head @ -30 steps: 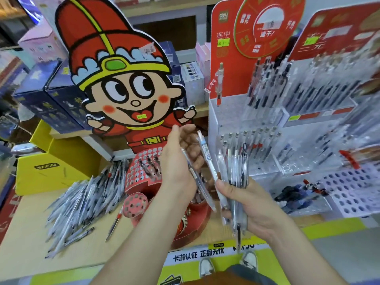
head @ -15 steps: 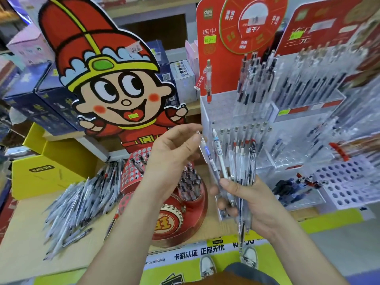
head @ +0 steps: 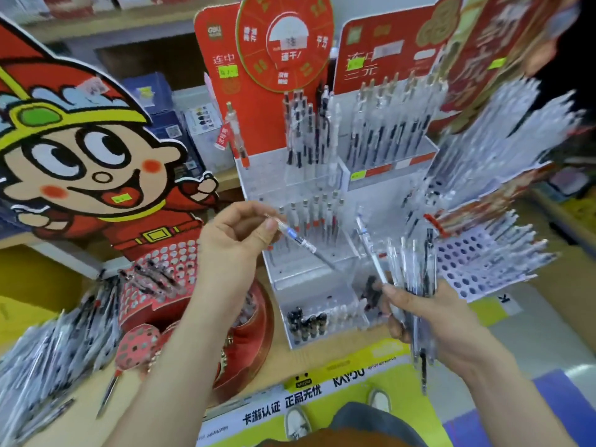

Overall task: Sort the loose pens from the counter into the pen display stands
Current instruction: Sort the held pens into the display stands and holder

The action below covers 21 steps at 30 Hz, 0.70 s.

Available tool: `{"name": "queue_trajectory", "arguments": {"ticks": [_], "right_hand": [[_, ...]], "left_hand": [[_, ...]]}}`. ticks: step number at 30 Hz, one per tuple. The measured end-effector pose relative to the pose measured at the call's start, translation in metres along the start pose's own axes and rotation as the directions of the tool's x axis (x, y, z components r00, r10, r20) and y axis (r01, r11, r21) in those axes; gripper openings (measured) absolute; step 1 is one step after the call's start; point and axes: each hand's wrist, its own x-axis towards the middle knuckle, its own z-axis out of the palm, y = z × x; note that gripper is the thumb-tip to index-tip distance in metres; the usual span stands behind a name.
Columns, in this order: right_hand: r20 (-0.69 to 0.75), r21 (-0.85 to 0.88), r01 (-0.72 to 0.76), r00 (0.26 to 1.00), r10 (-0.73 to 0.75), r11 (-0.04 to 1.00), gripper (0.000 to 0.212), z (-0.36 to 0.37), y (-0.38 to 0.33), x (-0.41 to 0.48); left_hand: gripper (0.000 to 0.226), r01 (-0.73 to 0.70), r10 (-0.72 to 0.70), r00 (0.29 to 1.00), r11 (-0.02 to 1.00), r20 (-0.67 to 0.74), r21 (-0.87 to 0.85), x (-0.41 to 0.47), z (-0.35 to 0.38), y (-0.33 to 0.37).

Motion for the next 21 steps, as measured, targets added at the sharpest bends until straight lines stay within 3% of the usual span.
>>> {"name": "queue_trajectory", "arguments": {"ticks": [2, 6, 8, 10, 15, 19, 21], "right_hand": [[-0.011, 0.028, 0.014, 1.0, -0.014, 1.0, 0.032, -0.027, -0.006, -0.003], [0.025, -0.027, 0.069, 0.997, -0.068, 0.997, 0.066, -0.083, -0.017, -0.006], [0.005, 0.029, 0.076, 0.997, -0.077, 0.997, 0.088, -0.112, -0.023, -0.008], [-0.002, 0.123, 0.083, 0.997, -0.083, 0.989, 0.093, -0.137, -0.028, -0.01], [-0.02, 0.256, 0.068, 0.998, -0.066, 0.964, 0.082, -0.182, -0.03, -0.002], [-0.019, 0.248, -0.004, 1.0, 0.009, 0.969, 0.022, -0.195, -0.029, 0.01], [-0.004, 0.261, -0.028, 1.0, 0.03, 0.965, 0.021, -0.194, -0.026, 0.017]], "left_hand": [[0.015, 0.008, -0.007, 1.0, 1.0, 0.018, -0.01, -0.002, 0.02, -0.002], [0.018, 0.024, -0.025, 0.999, 1.0, 0.046, 0.01, -0.007, 0.072, -0.006], [0.022, 0.03, -0.031, 0.999, 0.999, 0.044, 0.023, -0.012, 0.101, -0.008], [0.022, 0.031, -0.033, 0.999, 0.998, 0.043, 0.052, -0.016, 0.129, -0.013], [0.012, 0.04, -0.041, 0.999, 0.992, 0.003, 0.122, -0.025, 0.172, -0.026], [0.014, 0.078, -0.063, 0.996, 0.965, -0.069, 0.252, -0.035, 0.184, -0.035], [0.016, 0.089, -0.062, 0.993, 0.951, -0.1, 0.298, -0.037, 0.18, -0.039]]}}
